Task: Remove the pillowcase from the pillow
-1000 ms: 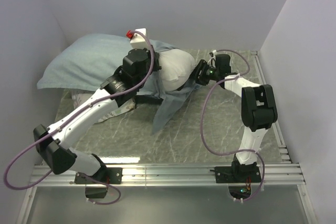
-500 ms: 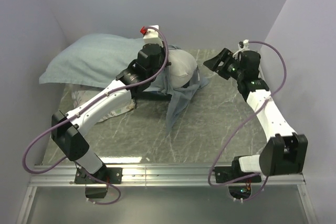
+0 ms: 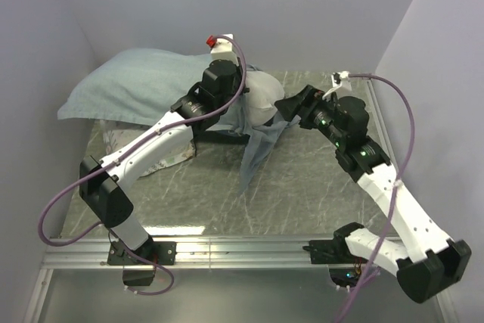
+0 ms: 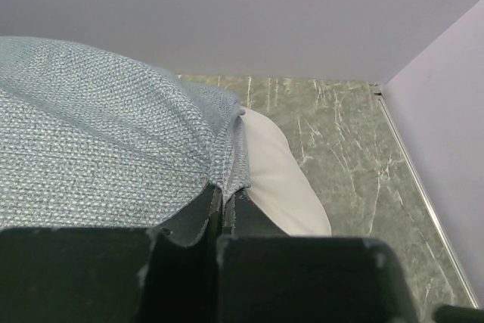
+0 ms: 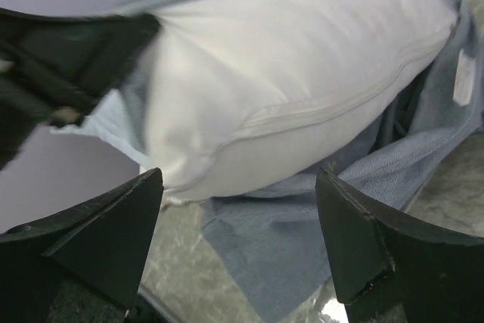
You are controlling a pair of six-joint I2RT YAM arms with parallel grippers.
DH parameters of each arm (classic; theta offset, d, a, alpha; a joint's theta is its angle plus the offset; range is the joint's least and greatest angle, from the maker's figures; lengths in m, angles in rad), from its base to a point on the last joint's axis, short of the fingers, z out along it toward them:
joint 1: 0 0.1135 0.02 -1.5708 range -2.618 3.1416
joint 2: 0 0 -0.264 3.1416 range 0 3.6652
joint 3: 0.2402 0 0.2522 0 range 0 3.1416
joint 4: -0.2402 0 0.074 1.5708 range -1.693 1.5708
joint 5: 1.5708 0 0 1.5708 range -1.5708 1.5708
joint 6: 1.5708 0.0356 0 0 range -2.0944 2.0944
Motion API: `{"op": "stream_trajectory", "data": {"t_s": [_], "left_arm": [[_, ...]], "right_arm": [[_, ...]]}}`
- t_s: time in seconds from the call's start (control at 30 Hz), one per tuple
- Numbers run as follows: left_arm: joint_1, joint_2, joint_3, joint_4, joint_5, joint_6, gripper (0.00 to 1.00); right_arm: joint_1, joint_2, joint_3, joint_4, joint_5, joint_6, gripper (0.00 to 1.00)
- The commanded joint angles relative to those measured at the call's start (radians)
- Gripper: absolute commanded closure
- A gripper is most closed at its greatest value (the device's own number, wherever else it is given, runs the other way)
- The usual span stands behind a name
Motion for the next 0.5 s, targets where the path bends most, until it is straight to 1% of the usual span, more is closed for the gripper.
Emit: {"op": "stream_trajectory", "data": {"t_s": [0.0, 0.07, 0.17, 0.27, 0.37, 0.47], "left_arm": [[-0.01, -0.011, 0.104, 0.114, 0.041, -0.018, 1.0], [-0.008, -0.002, 0.115, 0.101, 0.047, -0.02, 1.0], [-0.01, 0.004, 0.125, 0.098, 0.056, -0.021, 1.0], [-0.011, 0.013, 0.136, 0.088, 0.057, -0.021, 1.0], [-0.013, 0.013, 0.136, 0.083, 0.062, -0.023, 1.0], [-0.017, 0.006, 0.131, 0.081, 0.068, -0.02, 1.0]], "right_arm": [[0.055, -0.075, 0.013, 0.023, 0.124, -0.016, 0.11], [0.077, -0.066, 0.017, 0.013, 0.154, -0.041, 0.11], [0.111, -0.021, 0.043, -0.003, 0.141, -0.074, 0.1], [0.152, 0.08, 0.092, -0.025, 0.185, -0.108, 0.1], [0.157, 0.169, 0.128, -0.042, 0.26, -0.113, 0.1], [0.158, 0.238, 0.162, -0.028, 0.242, -0.114, 0.12]]}}
